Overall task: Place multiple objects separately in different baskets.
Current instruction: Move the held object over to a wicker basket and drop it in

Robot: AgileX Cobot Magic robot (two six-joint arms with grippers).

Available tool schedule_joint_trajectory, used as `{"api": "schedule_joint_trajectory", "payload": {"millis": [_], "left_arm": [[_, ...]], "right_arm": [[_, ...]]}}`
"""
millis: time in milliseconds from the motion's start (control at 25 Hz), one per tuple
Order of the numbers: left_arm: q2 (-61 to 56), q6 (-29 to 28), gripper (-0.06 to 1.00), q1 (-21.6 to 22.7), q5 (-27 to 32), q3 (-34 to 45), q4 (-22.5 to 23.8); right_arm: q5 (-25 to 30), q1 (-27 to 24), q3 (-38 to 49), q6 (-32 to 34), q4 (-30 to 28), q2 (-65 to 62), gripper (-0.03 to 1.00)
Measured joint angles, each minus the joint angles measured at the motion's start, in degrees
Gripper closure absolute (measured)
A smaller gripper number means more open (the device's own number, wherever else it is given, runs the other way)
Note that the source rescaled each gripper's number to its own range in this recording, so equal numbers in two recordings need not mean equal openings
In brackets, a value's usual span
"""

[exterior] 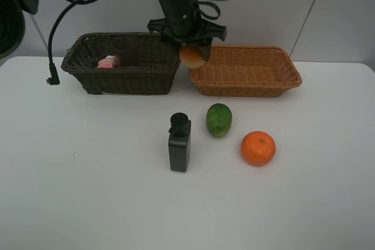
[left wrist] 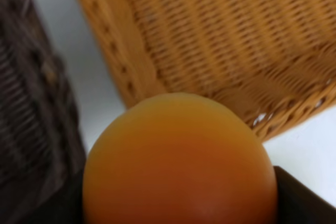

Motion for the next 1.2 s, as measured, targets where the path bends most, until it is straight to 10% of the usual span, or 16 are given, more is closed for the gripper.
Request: {"api": "schedule_joint_trajectory", "payload": {"millis": [400,1200], "left_arm": [[11.59,0.79,0.15,-0.45,-0.15,-15.6,-0.02],[13.43,7.14,0.15,-0.45,-4.16,-16.1,-0.68]], "right_arm": [[0.0,0.0,0.0,0.0,0.0,0.0,0.22],[0.0,0.0,0.0,0.0,0.0,0.0,0.22]]}}
